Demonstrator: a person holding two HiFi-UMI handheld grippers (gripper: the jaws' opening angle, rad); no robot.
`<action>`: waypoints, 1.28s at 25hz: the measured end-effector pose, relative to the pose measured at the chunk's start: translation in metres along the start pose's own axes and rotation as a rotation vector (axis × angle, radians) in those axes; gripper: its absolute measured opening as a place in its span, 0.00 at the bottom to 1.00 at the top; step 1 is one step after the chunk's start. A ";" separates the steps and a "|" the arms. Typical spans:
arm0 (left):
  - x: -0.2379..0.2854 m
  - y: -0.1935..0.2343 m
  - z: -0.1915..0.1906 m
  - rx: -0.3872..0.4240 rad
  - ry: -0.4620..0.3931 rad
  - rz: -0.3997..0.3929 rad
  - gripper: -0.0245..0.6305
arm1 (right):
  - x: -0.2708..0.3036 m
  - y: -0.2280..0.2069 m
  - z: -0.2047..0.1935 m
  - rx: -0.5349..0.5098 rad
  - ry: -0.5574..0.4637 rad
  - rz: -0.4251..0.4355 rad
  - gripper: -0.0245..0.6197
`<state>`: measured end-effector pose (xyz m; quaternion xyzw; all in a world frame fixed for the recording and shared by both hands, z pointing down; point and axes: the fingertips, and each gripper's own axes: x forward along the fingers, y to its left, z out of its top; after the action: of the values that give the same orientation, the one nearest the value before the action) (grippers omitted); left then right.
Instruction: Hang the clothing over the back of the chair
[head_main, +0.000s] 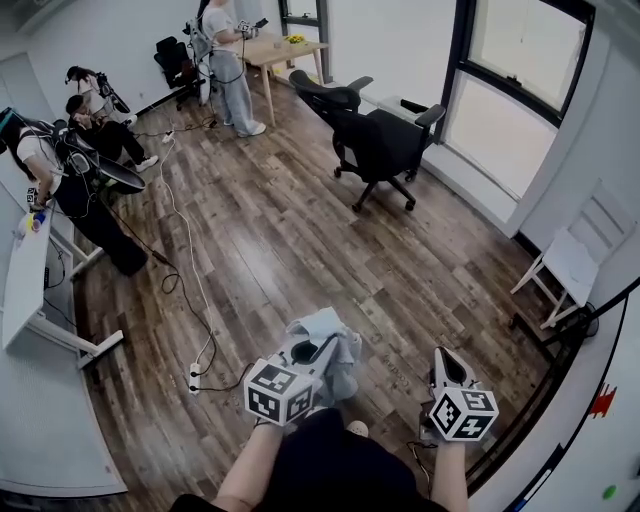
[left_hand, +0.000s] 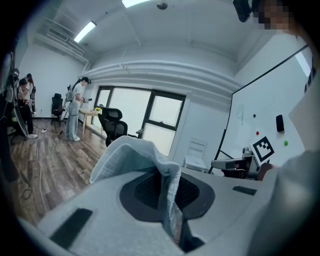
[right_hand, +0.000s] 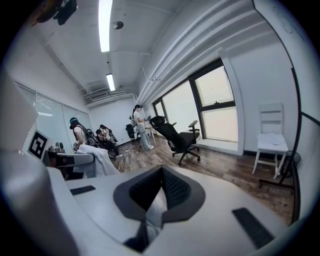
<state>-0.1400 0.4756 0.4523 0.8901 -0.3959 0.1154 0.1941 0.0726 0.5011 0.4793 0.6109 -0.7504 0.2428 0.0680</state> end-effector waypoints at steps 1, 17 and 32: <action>0.000 -0.004 -0.001 0.005 -0.002 0.003 0.07 | -0.003 -0.002 0.000 -0.001 -0.003 0.003 0.04; 0.019 -0.030 -0.001 -0.003 -0.009 0.000 0.07 | -0.013 -0.033 -0.006 0.016 0.018 0.007 0.04; 0.101 0.014 0.038 -0.015 -0.002 -0.009 0.07 | 0.068 -0.068 0.035 0.028 0.039 -0.016 0.04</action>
<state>-0.0825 0.3837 0.4577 0.8906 -0.3928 0.1107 0.2007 0.1271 0.4162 0.4944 0.6131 -0.7405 0.2646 0.0761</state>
